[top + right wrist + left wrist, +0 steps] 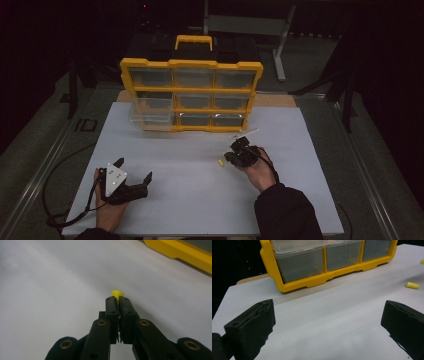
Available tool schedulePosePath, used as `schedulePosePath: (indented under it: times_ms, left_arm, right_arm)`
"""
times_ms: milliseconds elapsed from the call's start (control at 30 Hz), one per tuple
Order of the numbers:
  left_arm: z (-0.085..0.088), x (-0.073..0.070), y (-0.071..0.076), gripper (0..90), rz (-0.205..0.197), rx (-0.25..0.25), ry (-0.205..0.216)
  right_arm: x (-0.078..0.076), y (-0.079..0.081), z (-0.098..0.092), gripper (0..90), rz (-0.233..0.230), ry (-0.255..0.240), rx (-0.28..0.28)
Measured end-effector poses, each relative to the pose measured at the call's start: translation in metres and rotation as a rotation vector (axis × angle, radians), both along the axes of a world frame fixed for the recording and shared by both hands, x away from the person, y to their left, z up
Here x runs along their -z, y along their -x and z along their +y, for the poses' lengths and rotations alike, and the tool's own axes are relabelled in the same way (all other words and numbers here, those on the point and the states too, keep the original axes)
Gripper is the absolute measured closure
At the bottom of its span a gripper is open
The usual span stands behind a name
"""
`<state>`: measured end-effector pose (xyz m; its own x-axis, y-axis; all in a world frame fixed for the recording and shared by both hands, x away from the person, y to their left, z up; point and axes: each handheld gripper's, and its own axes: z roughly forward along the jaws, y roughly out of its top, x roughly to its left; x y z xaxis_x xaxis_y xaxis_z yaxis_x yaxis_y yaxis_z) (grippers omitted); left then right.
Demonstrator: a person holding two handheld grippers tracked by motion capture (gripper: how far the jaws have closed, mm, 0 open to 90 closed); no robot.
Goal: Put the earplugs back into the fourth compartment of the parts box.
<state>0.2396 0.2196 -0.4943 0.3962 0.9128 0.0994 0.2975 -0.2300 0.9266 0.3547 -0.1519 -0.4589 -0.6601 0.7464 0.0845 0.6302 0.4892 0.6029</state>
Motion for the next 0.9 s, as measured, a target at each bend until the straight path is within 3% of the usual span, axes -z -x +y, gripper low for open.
schedulePosePath:
  times_ms: [900]
  left_arm:
    - [0.000, 0.000, 0.000, 0.0, 0.000, -0.002, -0.003]
  right_arm:
    - [-0.031, -0.012, 0.011, 86.9, -0.034, -0.017, -0.029]
